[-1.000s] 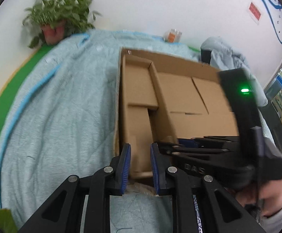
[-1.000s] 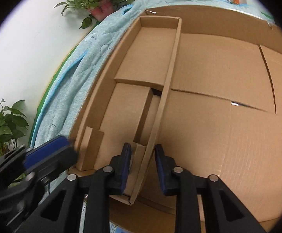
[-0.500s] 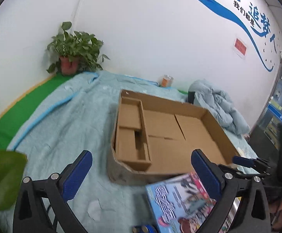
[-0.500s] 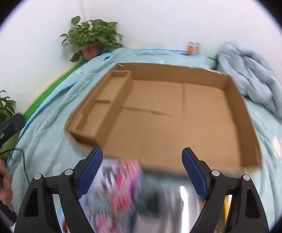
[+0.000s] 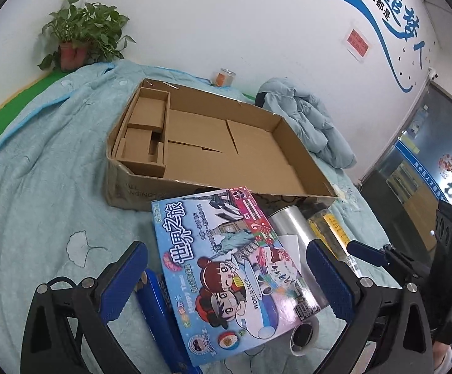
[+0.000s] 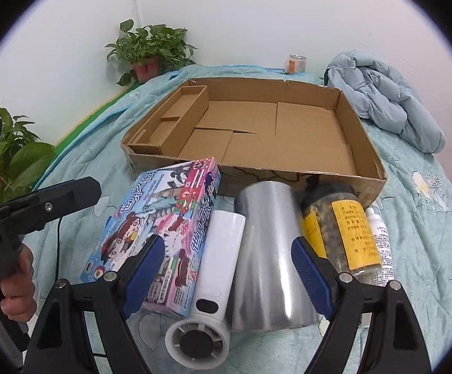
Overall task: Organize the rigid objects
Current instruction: 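Grasp the blue-pink game box with the left gripper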
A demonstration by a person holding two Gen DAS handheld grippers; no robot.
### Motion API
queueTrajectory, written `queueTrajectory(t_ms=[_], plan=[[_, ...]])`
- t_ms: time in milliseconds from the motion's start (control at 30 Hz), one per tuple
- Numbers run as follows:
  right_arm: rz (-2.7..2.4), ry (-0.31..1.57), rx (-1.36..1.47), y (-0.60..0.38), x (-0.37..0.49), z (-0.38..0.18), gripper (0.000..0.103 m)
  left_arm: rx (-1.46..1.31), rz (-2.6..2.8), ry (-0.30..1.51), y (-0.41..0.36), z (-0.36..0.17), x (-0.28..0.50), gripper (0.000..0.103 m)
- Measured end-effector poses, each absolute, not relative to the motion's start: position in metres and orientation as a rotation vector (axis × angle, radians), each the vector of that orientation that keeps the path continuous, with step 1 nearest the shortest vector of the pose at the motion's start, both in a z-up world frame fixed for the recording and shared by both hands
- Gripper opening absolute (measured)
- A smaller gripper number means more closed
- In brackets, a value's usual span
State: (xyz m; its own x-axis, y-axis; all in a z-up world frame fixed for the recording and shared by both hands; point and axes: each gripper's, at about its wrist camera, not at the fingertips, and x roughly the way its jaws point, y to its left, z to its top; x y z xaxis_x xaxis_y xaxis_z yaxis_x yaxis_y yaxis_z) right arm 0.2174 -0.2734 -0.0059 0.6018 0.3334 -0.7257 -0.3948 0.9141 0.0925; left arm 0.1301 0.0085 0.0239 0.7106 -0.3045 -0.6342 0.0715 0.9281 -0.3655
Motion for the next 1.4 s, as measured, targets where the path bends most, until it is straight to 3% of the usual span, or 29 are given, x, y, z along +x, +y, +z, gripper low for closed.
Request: queueTrajectory(t_ms=[300,967,1200,1400], plan=[[0.417,0.773,-0.151,-0.275,0.200,-0.017,0.083,-0.262,-0.135,0.674,-0.002,0.034,0.105,0.102],[0.499,0.797,-0.185,-0.262,0.195,-0.027,0.083,-0.457,-0.272,0.923,0.022,-0.025,0.136,0.102],[0.636,0.888,-0.112,-0.249,0.204,-0.038,0.083,-0.516,-0.288,0.967,0.033,-0.048,0.148,0.101],[0.694,0.919,-0.145,-0.229,0.214,-0.043,0.083,-0.484,-0.279,0.998,0.028,-0.062,0.156,0.096]])
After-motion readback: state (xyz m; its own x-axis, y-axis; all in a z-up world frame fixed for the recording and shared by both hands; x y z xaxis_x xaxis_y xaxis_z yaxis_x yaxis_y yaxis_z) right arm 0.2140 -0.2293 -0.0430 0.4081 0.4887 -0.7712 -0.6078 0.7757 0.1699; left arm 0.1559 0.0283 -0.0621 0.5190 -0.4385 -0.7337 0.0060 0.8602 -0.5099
